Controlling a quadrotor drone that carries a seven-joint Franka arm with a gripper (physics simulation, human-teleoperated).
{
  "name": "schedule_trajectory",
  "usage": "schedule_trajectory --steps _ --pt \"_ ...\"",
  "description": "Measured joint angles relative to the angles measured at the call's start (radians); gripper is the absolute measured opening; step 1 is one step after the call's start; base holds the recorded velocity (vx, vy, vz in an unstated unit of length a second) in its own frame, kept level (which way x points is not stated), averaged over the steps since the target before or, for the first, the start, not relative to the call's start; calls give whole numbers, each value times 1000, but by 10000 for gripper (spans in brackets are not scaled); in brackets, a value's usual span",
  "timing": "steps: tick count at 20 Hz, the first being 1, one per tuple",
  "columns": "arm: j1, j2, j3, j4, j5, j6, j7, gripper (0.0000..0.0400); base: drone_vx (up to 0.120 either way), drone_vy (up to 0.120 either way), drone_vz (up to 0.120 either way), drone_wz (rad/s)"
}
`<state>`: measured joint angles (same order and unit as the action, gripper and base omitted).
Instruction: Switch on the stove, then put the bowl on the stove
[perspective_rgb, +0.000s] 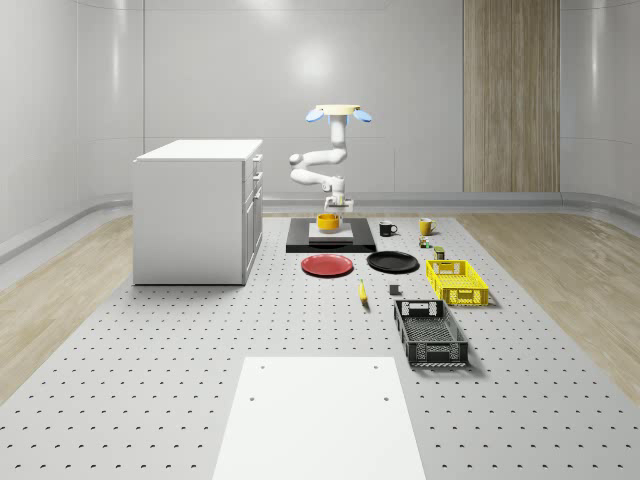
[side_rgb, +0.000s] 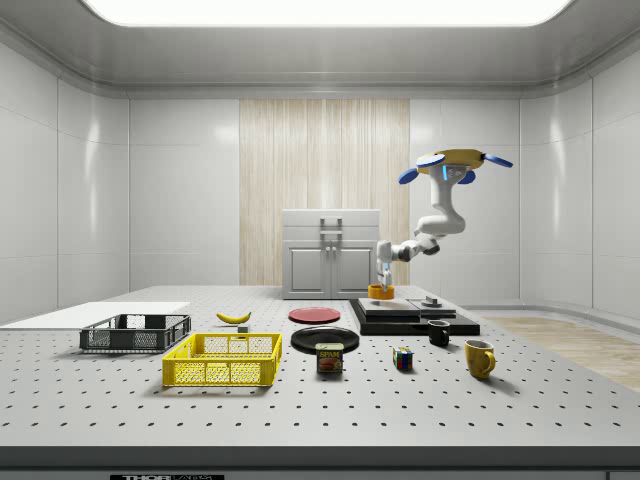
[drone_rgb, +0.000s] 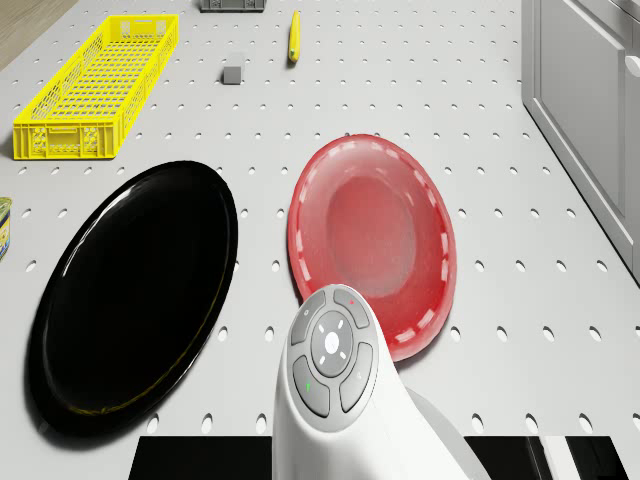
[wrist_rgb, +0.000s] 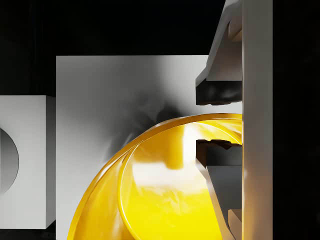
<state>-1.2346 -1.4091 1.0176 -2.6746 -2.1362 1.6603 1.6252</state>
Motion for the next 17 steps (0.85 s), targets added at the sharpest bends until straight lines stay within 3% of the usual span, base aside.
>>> schedule_trajectory --steps 4,6,9,12,17 --pt "-7 8 -31 22 -30 17 -3 100 0 0 0 0" --pt "-9 11 -41 28 -39 21 -4 218 0 0 0 0" --pt "-5 13 -36 24 -36 15 -5 314 0 0 0 0" --pt "1 12 -20 12 -22 3 -5 359 0 0 0 0" --pt "6 12 -7 2 -11 -8 -6 386 0 0 0 0"
